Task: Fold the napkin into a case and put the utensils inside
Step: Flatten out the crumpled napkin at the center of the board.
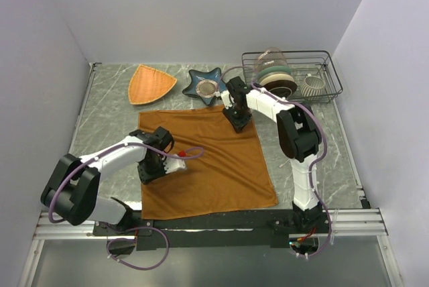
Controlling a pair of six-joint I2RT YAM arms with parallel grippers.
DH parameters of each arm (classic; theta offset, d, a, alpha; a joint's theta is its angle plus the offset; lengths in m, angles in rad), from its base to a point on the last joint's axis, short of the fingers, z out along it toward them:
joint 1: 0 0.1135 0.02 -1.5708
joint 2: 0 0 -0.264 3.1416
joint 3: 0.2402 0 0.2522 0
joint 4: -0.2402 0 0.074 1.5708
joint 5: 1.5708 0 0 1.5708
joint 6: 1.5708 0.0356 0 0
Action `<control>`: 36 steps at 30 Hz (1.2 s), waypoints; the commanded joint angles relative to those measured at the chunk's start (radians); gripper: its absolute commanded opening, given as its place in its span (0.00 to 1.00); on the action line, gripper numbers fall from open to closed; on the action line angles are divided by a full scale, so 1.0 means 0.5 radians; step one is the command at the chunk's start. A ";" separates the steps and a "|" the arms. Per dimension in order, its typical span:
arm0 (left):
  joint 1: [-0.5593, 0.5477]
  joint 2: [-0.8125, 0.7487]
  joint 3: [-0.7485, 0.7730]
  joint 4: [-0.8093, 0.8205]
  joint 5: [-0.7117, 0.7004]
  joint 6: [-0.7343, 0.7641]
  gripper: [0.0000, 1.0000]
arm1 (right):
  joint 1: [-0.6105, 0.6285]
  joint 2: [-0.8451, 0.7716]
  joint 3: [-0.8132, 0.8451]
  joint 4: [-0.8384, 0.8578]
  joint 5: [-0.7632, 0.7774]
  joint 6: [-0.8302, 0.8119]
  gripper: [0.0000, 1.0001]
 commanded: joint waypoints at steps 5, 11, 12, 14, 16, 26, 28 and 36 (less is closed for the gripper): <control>-0.066 -0.232 0.293 -0.048 0.197 -0.097 0.15 | -0.021 -0.503 -0.256 -0.010 -0.246 0.066 0.40; -0.069 -0.208 0.144 0.363 0.013 0.161 0.15 | -0.039 -0.693 -0.278 -0.114 -0.341 0.069 0.42; -0.069 -0.160 0.122 0.403 -0.014 0.191 0.15 | -0.045 -0.721 -0.275 -0.127 -0.344 0.066 0.42; -0.066 -0.116 0.079 0.504 -0.057 0.262 0.13 | -0.054 -0.739 -0.266 -0.157 -0.347 0.072 0.42; -0.066 -0.058 0.067 0.526 -0.055 0.296 0.11 | -0.076 -0.764 -0.265 -0.179 -0.357 0.075 0.42; -0.096 0.007 -0.206 0.407 -0.061 0.501 0.01 | -0.122 -0.914 -0.400 -0.185 -0.354 0.063 0.43; -0.099 -0.024 -0.261 0.413 -0.064 0.575 0.01 | -0.128 -0.917 -0.391 -0.203 -0.357 0.060 0.43; -0.118 -0.101 -0.314 0.244 0.013 0.857 0.01 | -0.156 -0.963 -0.416 -0.237 -0.332 0.026 0.43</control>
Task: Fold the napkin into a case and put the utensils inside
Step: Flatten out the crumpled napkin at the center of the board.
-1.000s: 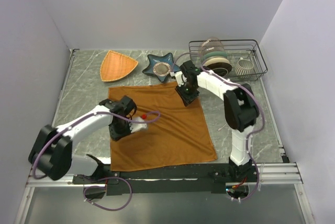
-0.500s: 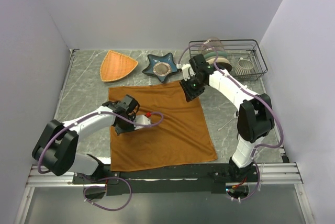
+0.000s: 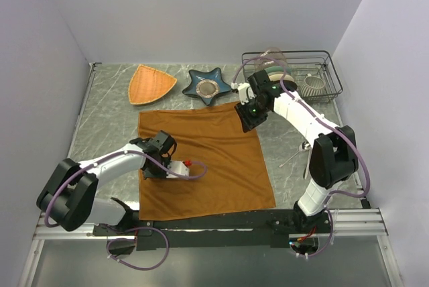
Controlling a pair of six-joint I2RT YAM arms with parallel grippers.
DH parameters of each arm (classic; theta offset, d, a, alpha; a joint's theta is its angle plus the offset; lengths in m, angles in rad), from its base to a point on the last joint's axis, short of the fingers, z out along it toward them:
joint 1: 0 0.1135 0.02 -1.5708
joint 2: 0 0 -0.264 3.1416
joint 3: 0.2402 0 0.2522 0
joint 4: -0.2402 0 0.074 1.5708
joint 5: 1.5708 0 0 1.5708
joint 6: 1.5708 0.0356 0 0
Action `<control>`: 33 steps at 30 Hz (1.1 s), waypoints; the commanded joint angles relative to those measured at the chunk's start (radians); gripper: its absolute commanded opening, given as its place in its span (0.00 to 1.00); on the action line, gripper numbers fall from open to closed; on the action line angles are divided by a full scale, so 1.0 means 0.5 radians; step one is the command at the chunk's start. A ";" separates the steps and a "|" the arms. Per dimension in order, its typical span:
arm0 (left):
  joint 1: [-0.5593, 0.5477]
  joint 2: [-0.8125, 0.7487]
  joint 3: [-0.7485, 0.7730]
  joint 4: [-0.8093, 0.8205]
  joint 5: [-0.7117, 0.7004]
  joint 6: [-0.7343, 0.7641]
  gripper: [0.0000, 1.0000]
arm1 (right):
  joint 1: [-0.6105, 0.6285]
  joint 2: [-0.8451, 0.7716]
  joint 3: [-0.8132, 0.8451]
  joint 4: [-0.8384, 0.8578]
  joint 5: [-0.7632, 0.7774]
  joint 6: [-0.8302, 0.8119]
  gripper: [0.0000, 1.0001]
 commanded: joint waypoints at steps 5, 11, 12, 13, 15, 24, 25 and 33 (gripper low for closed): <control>-0.013 -0.018 -0.038 -0.375 0.157 0.283 0.01 | -0.041 -0.136 -0.026 -0.053 -0.003 -0.048 0.43; -0.013 -0.178 0.158 -0.500 0.230 0.231 0.13 | -0.044 -0.176 0.011 -0.041 -0.040 -0.057 0.46; -0.013 -0.190 0.216 -0.519 0.255 0.125 0.19 | -0.050 -0.185 0.026 -0.029 -0.049 -0.057 0.48; 0.021 -0.205 0.353 -0.537 0.294 0.075 0.23 | -0.063 -0.215 0.057 -0.011 -0.058 -0.048 0.48; 0.091 -0.251 0.523 -0.574 0.484 -0.096 0.37 | -0.090 -0.255 0.087 0.087 -0.074 -0.033 0.50; 0.720 -0.546 1.186 -0.109 0.988 -1.104 0.83 | -0.299 -0.801 -0.271 1.249 -0.459 0.443 1.00; 0.751 -0.586 1.156 0.132 0.921 -1.237 0.85 | -0.296 -0.753 -0.262 1.278 -0.591 0.434 1.00; 1.045 -0.672 0.882 0.806 0.697 -2.478 0.96 | -0.073 -0.136 0.247 0.900 -0.370 0.266 0.90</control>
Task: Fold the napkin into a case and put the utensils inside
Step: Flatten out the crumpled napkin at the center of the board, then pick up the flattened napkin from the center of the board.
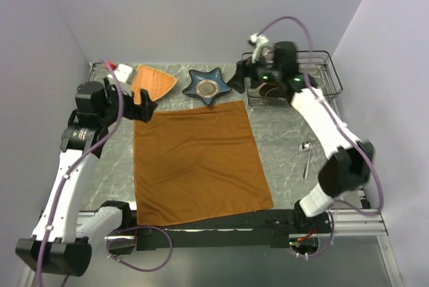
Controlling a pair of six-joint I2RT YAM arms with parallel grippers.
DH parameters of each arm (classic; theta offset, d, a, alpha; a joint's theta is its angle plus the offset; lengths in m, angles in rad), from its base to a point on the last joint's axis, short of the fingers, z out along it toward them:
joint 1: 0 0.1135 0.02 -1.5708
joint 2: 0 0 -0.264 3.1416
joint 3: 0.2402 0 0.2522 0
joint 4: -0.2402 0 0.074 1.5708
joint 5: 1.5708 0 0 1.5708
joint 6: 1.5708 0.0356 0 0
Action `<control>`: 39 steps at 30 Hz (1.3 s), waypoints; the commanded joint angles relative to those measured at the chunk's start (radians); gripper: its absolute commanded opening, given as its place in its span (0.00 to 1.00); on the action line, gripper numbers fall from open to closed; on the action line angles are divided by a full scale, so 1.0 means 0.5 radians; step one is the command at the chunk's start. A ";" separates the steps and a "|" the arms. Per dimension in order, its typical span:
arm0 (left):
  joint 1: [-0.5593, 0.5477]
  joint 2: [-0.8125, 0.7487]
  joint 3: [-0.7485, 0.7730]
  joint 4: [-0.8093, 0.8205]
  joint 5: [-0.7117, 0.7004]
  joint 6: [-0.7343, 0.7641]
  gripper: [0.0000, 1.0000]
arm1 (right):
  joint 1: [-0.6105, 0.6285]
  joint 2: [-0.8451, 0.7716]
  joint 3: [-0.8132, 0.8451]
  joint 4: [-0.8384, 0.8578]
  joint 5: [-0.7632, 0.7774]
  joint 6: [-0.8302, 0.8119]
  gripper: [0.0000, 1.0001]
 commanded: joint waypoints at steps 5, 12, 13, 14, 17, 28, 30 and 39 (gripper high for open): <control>0.297 0.325 0.088 0.188 -0.243 -0.627 0.86 | 0.265 0.510 0.192 -0.224 0.875 -0.295 0.74; 0.634 0.930 0.223 0.013 -0.305 -0.513 0.54 | 0.253 0.691 0.213 -0.267 0.909 -0.338 0.71; 0.653 1.073 0.226 0.019 -0.296 -0.501 0.52 | 0.253 0.704 0.219 -0.273 0.909 -0.341 0.71; 0.671 1.141 0.235 0.025 -0.275 -0.467 0.47 | 0.253 0.716 0.223 -0.273 0.918 -0.344 0.71; 0.687 1.368 0.275 0.110 -0.247 -0.357 0.42 | 0.253 0.759 0.253 -0.280 0.952 -0.351 0.70; 0.668 1.896 0.462 0.240 -0.115 -0.139 0.32 | 0.219 0.722 0.198 -0.307 0.933 -0.348 0.69; 0.650 1.958 0.490 0.249 -0.124 -0.121 0.34 | 0.219 0.719 0.195 -0.313 0.921 -0.344 0.69; 0.586 2.117 0.570 0.237 -0.216 -0.081 0.38 | 0.222 0.737 0.210 -0.332 0.909 -0.341 0.71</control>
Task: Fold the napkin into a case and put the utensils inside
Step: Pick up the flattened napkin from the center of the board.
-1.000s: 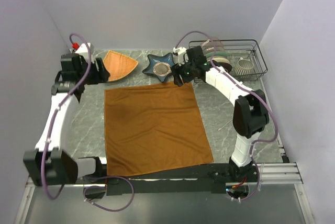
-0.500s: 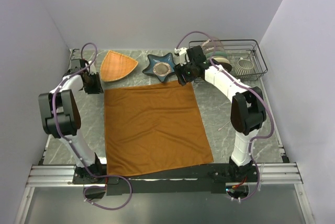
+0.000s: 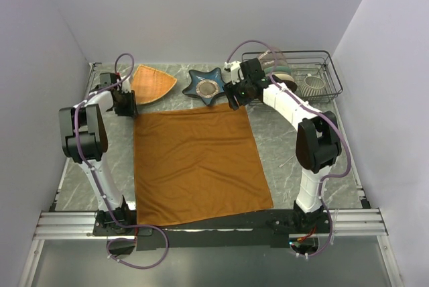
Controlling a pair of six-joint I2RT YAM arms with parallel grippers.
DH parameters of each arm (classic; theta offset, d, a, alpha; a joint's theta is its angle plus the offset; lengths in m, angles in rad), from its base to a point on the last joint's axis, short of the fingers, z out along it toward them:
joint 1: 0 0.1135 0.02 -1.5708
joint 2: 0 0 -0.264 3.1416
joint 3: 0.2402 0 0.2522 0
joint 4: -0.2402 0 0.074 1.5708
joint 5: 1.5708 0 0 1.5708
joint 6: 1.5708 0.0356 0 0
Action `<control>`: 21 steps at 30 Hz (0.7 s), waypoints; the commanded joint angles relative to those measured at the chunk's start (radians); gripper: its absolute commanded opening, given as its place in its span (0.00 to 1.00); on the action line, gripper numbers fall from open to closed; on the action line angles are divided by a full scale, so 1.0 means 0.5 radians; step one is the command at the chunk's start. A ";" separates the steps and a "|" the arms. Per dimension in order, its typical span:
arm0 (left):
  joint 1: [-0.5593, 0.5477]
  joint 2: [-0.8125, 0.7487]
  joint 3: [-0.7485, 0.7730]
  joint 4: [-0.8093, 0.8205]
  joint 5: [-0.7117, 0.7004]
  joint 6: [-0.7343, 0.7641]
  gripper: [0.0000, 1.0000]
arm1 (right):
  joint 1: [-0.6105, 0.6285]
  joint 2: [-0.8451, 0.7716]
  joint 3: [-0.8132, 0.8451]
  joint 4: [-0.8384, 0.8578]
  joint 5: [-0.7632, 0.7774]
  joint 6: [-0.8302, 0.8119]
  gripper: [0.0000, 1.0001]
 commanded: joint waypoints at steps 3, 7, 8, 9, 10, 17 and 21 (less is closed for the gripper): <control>-0.061 0.026 0.031 0.033 -0.085 0.088 0.35 | -0.008 -0.035 0.042 0.000 0.003 -0.013 0.72; -0.092 -0.020 -0.061 -0.046 -0.113 0.195 0.21 | -0.011 -0.032 0.046 -0.003 0.009 -0.022 0.72; -0.092 -0.038 -0.079 -0.062 -0.119 0.214 0.16 | -0.014 -0.029 0.043 -0.006 0.006 -0.022 0.72; -0.088 -0.087 -0.101 -0.077 -0.125 0.235 0.12 | -0.015 -0.029 0.039 -0.006 -0.003 -0.022 0.72; -0.088 -0.118 -0.146 -0.099 -0.110 0.275 0.05 | -0.015 -0.029 0.027 -0.006 -0.012 -0.007 0.72; -0.076 -0.483 -0.463 -0.166 -0.106 0.515 0.01 | -0.011 0.002 -0.025 0.003 -0.095 0.052 0.72; -0.049 -0.639 -0.564 -0.136 -0.168 0.542 0.01 | -0.011 0.054 0.042 0.003 -0.104 0.064 0.72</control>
